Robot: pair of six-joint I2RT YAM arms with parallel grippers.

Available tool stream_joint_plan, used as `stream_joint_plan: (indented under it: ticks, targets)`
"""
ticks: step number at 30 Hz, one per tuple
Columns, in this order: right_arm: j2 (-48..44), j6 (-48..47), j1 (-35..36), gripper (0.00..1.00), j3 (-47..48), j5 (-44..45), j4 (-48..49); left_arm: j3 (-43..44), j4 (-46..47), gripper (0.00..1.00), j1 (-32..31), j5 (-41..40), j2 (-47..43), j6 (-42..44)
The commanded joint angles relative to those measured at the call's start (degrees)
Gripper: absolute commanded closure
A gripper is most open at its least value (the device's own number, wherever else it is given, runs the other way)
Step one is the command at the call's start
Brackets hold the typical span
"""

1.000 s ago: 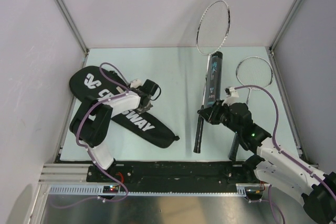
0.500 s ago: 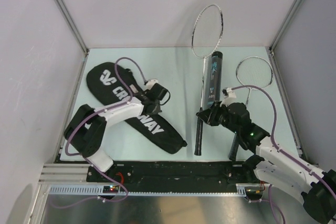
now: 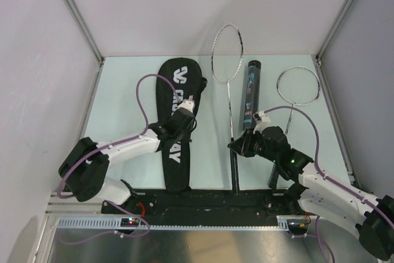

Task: Pack up the badminton gear

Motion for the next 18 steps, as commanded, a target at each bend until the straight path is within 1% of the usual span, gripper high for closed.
stream_joint_plan:
  ticks: [1, 2, 4, 6, 12, 16, 18]
  targets:
    - [-1.9, 2.1, 1.5, 1.00, -1.8, -2.2, 3.5, -0.7, 3.7, 0.95, 0.7, 1.6, -0.9, 0.8]
    - [-2.3, 2.5, 1.8, 1.00, -2.4, -2.2, 3.5, -0.6, 3.7, 0.94, 0.8, 2.2, -0.3, 0.6]
    - [-3.5, 3.2, 2.1, 1.00, -3.2, -2.1, 3.0, -0.2, 3.8, 0.98, 0.9, 3.1, 0.8, 0.1]
    - [-4.8, 4.2, 2.2, 1.00, -3.4, -3.1, 0.9, 0.2, 3.8, 0.99, 1.0, 3.5, 1.0, -0.8]
    - [-7.3, 11.2, 1.8, 1.00, -5.0, -11.8, 0.4, 0.4, 3.8, 1.00, 3.7, 6.9, -3.1, -4.8]
    - [-8.3, 15.0, 1.7, 1.00, -6.0, -14.6, 0.3, 0.3, 4.0, 1.00, 5.4, 10.7, -5.6, -6.1]
    - [-9.4, 16.1, 1.8, 1.00, -6.3, -14.8, 0.3, 0.2, 4.1, 0.91, 5.9, 11.9, -5.8, -6.1]
